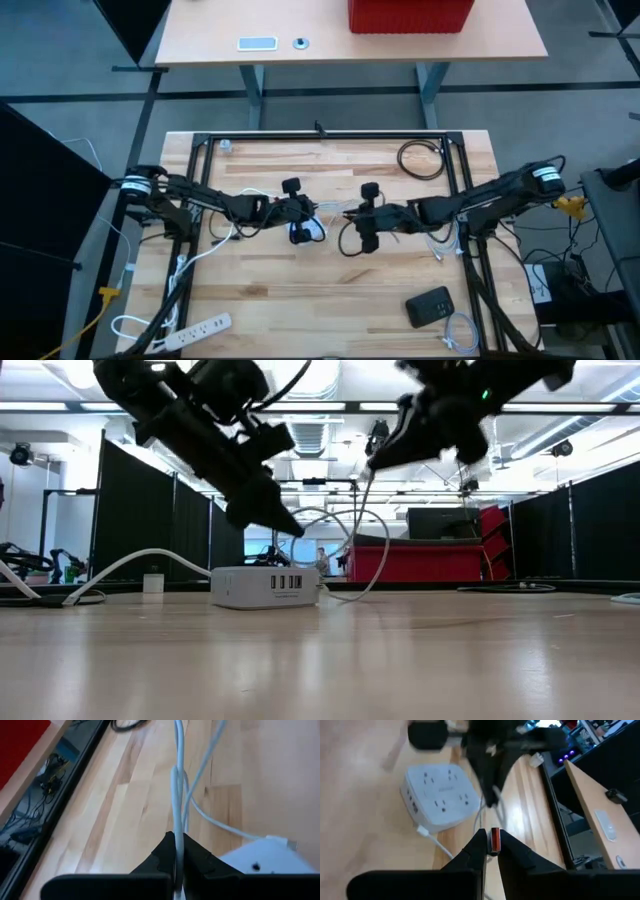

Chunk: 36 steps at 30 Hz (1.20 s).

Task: Insert USB
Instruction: Insert the white USB cable into the top white outlet extension

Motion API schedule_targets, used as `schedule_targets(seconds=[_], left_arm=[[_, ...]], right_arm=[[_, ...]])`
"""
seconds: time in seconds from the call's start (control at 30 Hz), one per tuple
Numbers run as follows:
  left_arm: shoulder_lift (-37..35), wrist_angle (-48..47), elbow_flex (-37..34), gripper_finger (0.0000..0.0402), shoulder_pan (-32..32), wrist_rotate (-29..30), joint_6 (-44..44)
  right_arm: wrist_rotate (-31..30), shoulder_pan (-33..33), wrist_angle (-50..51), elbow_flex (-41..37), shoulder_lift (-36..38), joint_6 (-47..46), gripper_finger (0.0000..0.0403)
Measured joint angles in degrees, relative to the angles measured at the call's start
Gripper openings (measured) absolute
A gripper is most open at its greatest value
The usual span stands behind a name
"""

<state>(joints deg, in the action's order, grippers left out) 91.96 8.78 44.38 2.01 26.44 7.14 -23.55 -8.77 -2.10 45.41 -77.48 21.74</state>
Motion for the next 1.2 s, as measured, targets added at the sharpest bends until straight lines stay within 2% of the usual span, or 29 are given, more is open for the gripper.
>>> schedule_targets(seconds=[0.13, 0.33, 0.47, 0.57, 0.7, 0.77, 0.93, 1.07, 1.2], left_arm=[[-0.4, -4.1, -0.5, 0.0004, -0.1, 0.6, 1.2], [-6.3, -17.9, 4.6, 0.003, 0.1, 13.9, 6.9], [-12.0, -19.2, 6.8, 0.0061, -0.1, 14.5, 10.1], [-16.7, -17.7, 7.3, 0.0095, -0.2, 9.8, 8.9], [-19.9, -17.7, 7.3, 0.0154, -0.1, -4.7, 4.4], [-20.4, -18.9, 7.3, 0.0186, 0.1, -8.4, 3.1], [-21.3, -19.3, 7.2, 0.0256, 0.4, -9.0, 3.5], [-19.1, -8.2, 7.3, 0.0284, 0.4, -9.4, 6.7], [-11.9, 3.2, 7.2, 0.0285, 0.4, -12.5, 10.5]], right_arm=[[0.0, 0.0, 3.2, 0.0, 6.8, -2.1, 0.0019], [0.0, 0.0, 4.7, 0.0, 14.7, -4.1, 0.0019], [0.0, 0.0, 4.8, 0.0, 16.8, -5.1, 0.0019], [0.0, 0.0, 5.0, 0.0, 16.6, -5.6, 0.0019], [0.0, 0.1, 5.2, 0.0, 15.7, -6.0, 0.0019], [0.0, 0.0, 5.6, 0.0, 15.5, -6.0, 0.0019], [0.0, 0.0, 5.4, 0.0, 15.5, -6.0, 0.0019], [0.0, 0.1, 3.2, 0.0, 15.4, -6.0, 0.0019], [0.1, 0.0, 1.4, 0.0, 14.5, -6.0, 0.0019]])
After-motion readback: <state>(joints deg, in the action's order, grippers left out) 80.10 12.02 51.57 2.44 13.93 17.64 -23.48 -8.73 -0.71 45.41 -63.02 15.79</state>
